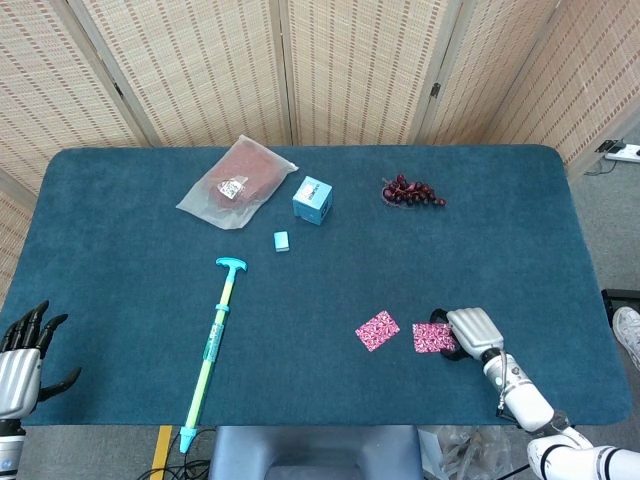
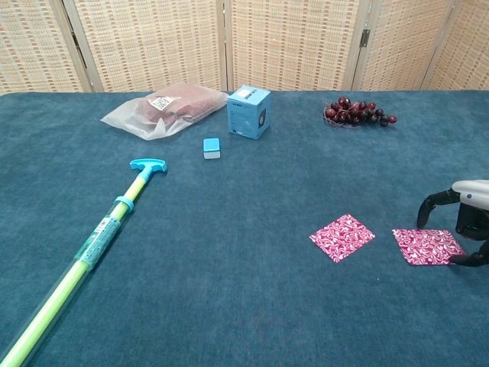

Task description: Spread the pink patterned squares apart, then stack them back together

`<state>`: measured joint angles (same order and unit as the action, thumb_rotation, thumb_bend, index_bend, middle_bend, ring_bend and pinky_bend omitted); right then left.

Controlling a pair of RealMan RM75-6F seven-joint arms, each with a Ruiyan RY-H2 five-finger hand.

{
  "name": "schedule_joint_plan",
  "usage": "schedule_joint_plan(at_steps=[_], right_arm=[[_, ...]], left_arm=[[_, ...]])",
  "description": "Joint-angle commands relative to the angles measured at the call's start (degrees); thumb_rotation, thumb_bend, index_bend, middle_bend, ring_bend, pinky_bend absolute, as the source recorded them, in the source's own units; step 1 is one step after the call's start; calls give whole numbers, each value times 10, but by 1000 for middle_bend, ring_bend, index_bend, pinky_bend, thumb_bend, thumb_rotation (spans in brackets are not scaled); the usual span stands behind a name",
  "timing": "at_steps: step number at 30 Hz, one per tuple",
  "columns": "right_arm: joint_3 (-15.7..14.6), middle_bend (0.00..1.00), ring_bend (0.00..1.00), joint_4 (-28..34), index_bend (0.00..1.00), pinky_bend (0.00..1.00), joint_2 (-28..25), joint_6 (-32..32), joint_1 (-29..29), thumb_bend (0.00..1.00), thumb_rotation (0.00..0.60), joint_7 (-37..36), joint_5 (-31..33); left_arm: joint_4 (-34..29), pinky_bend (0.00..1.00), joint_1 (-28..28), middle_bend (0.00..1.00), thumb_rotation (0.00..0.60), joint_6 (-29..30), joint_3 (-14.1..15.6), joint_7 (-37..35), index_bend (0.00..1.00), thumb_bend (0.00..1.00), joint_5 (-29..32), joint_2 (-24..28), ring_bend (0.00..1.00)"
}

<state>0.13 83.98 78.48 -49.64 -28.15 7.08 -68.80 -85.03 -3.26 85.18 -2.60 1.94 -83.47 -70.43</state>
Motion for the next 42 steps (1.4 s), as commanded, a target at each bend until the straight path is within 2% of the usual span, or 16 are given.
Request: schedule_joint_plan(at_steps=[1,8,16,26,36,42], right_arm=[[1,985,1000,-1,320,1000,0,0,0,290,600,0,0],[9,985,1000,11,312,1000,-2,-1,-10,290,600,-11,-26],[18,985,1000,30,312,1000,-1,36,-63,292,600,19,-75],[27,985,1000,-9,312,1000,41,90,-120,292,600,58,-75],[23,985,1000,-36,312,1000,65,90,-138,291,600,89,-73],[17,985,1000,-37,312,1000,68,80,-137,251,600,94,-74]], left_arm=[[0,127,0,46,600,0,0,0,191,256,0,0,47],[-1,127,-1,46,600,1,-1,2,191,256,-1,1,47],[-6,127,3,46,600,6,0,2,191,256,0,4,47],[-2,126,12,46,600,14,1,-6,191,256,6,7,47],[0,126,15,46,600,13,1,-8,191,257,7,7,47],[1,127,14,46,600,11,1,-11,191,256,6,6,47]])
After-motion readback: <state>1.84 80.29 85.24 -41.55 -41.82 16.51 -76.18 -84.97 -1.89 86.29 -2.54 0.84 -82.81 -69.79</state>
